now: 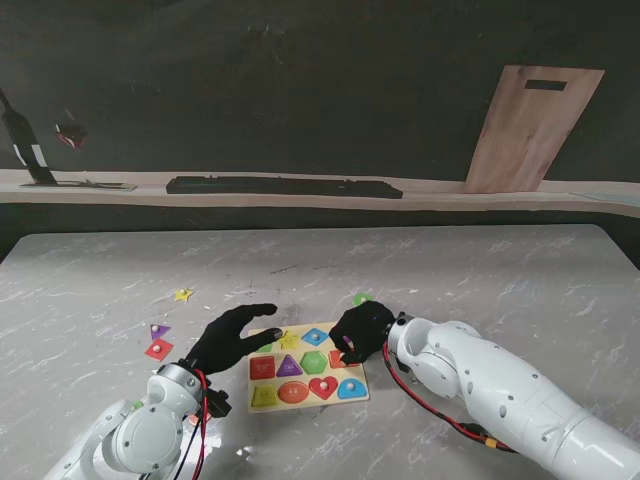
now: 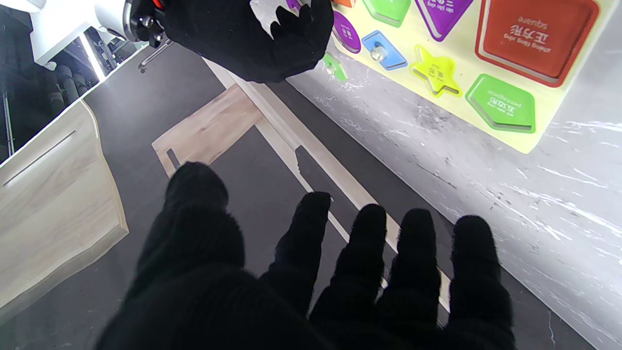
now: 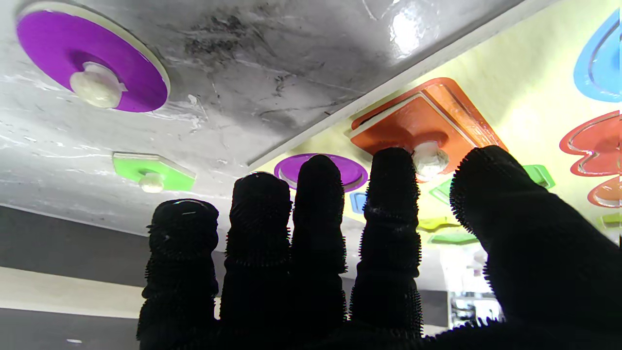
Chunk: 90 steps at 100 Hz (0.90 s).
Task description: Fit puzzle pieces into a puzzle board
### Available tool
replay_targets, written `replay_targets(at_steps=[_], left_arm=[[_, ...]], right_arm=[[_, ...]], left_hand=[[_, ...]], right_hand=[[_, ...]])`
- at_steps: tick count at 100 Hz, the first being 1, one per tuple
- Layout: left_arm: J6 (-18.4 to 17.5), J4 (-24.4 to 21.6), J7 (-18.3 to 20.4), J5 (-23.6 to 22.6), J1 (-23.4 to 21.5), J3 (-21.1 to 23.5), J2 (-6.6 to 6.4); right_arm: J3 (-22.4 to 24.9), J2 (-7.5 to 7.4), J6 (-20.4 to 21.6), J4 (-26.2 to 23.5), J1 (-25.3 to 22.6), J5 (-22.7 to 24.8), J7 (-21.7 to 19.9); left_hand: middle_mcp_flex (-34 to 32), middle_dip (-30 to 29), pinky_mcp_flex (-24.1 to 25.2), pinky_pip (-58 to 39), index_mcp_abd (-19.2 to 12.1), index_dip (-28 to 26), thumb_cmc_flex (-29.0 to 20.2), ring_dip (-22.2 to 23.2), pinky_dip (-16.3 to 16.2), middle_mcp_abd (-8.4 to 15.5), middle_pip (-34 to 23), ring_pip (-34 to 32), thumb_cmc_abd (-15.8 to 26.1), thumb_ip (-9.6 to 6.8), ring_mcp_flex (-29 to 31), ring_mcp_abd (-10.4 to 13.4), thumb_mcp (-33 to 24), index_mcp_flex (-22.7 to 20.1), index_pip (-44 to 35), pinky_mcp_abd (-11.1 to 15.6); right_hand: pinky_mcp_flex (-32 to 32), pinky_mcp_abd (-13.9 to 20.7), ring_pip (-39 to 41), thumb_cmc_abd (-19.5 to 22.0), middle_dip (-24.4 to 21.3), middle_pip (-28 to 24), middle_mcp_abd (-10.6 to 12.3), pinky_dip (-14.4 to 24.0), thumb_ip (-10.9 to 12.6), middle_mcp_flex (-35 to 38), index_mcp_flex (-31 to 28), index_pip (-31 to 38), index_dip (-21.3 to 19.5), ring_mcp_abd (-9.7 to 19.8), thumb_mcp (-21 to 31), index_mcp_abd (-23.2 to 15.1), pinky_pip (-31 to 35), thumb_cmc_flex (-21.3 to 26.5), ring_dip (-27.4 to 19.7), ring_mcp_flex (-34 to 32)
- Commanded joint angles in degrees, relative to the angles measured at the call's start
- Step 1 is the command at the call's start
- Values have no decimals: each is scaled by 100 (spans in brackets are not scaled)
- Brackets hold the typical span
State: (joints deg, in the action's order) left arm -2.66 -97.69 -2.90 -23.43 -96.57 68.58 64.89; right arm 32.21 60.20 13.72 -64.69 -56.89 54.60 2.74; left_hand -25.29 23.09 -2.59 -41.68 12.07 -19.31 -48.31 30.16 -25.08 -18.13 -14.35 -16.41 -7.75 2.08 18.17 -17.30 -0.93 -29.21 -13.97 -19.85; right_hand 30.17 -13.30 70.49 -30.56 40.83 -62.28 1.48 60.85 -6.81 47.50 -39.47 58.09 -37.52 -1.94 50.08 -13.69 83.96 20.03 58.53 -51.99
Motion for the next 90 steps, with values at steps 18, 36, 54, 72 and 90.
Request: replay_targets(at_steps=[18, 36, 54, 72, 90], left_arm=[[2, -2, 14, 24, -7, -6, -2], [0, -1, 14, 21, -7, -5, -2], [-5, 1, 8, 11, -9, -4, -2], [-6, 0, 10, 10, -11, -2, -2], [-2, 0, 16, 14, -9, -3, -3]], right_arm=[[-243, 55, 25, 212, 50, -110, 18], [-366, 73, 107, 323, 96, -137, 133], [-408, 100, 201, 417, 111, -187, 251], [-340, 91, 403, 446, 98, -146, 370], [-239, 75, 491, 400, 56, -111, 370]], left_hand=[[-35, -80, 87, -44, -157, 17, -46, -48, -42, 107, 77, 70, 166, -63, -72, 247, 178, -55, 89, -50], [-36, -79, 90, -40, -169, 14, -42, -49, -39, 118, 75, 72, 162, -61, -69, 252, 182, -59, 84, -45], [-27, -81, 90, -39, -165, 14, -42, -52, -38, 117, 83, 78, 164, -61, -75, 251, 180, -43, 89, -45], [-34, -80, 90, -38, -167, 12, -42, -50, -37, 112, 80, 76, 167, -62, -67, 260, 180, -48, 85, -38], [-38, -79, 85, -41, -159, 13, -48, -47, -39, 103, 78, 72, 166, -62, -64, 250, 179, -56, 86, -48]], right_hand=[[7, 42, 16, -32, 12, 7, 12, 71, -299, 1, 219, -691, 997, -51, -129, -52, 112, 426, -56, 62], [139, 16, 69, -303, 8, -38, 80, 48, -406, 224, 76, -94, 1393, -67, 123, -290, 146, 687, -64, -102], [195, -15, 109, 85, -12, -59, 72, 43, -311, 370, -187, -15, 1405, -105, 365, -503, 171, 1047, -61, -192], [191, -35, 139, -81, -84, -92, 73, 51, -272, 425, -294, 51, 1414, -118, 798, -536, 191, 923, -43, -210], [193, -30, 135, -148, -96, -89, 76, 57, -229, 420, -336, 86, 1386, -122, 954, -527, 194, 880, -40, -199]])
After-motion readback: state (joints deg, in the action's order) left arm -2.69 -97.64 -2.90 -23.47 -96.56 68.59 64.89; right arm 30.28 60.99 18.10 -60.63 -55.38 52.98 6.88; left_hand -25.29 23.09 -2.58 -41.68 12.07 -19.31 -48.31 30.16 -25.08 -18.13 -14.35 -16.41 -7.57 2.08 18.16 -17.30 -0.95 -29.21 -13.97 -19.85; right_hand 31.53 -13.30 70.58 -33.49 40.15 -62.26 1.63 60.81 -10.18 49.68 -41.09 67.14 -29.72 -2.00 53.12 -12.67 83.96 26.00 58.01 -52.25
